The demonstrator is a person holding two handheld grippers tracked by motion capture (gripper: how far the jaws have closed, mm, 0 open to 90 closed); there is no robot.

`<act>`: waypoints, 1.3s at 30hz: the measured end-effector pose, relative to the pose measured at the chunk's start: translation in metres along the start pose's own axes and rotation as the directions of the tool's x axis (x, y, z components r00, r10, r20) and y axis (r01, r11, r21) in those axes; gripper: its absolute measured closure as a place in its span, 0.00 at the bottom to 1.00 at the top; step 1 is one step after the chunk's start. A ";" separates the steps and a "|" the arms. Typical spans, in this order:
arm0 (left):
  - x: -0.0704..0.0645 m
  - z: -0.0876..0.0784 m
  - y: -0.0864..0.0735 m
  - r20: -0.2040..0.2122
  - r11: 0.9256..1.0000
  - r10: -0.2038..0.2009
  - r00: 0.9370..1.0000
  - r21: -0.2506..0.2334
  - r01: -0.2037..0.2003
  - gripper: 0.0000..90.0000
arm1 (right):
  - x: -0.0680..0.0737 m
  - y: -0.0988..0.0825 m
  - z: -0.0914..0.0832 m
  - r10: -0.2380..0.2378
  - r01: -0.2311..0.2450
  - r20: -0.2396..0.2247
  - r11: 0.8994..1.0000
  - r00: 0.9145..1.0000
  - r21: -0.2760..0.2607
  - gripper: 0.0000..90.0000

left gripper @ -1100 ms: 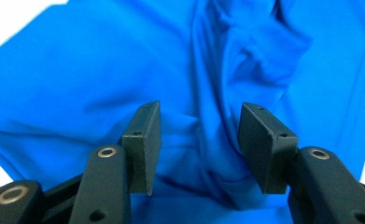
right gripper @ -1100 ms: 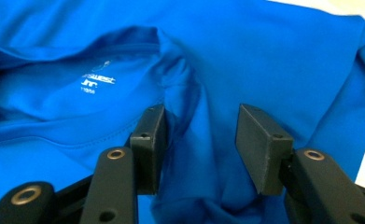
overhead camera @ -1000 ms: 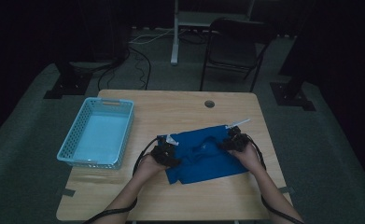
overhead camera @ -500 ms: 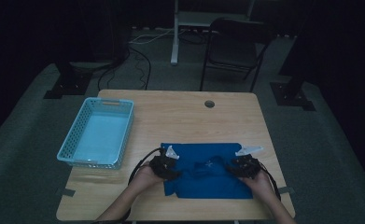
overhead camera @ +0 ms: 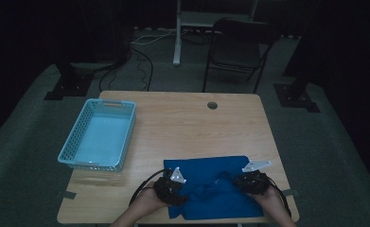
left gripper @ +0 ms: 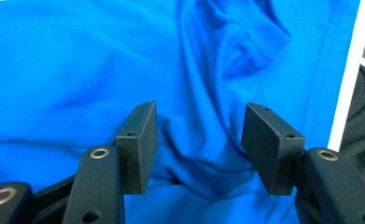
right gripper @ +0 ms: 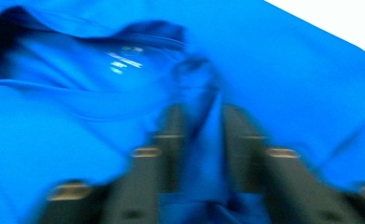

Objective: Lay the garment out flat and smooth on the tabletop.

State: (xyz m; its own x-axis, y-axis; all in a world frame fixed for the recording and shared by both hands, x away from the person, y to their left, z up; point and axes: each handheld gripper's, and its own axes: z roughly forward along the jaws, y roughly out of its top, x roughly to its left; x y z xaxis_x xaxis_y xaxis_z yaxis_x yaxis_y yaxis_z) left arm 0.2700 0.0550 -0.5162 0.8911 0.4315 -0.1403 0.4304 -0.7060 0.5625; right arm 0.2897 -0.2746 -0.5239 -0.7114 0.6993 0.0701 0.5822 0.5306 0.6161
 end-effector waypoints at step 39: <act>0.095 0.018 0.094 -0.316 0.970 -0.228 0.921 -0.160 0.185 0.41 | -0.090 0.100 0.043 0.315 -0.315 -0.011 0.945 0.949 -0.090 0.48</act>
State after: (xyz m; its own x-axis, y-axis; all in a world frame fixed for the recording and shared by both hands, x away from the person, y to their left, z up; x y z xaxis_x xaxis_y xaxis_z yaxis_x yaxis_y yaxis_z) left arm 0.3972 0.0197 -0.4915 0.6773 0.7357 0.0003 0.5591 -0.5150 0.6497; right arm 0.4292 -0.2639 -0.5019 -0.4959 0.8256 0.2692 0.7385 0.2379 0.6309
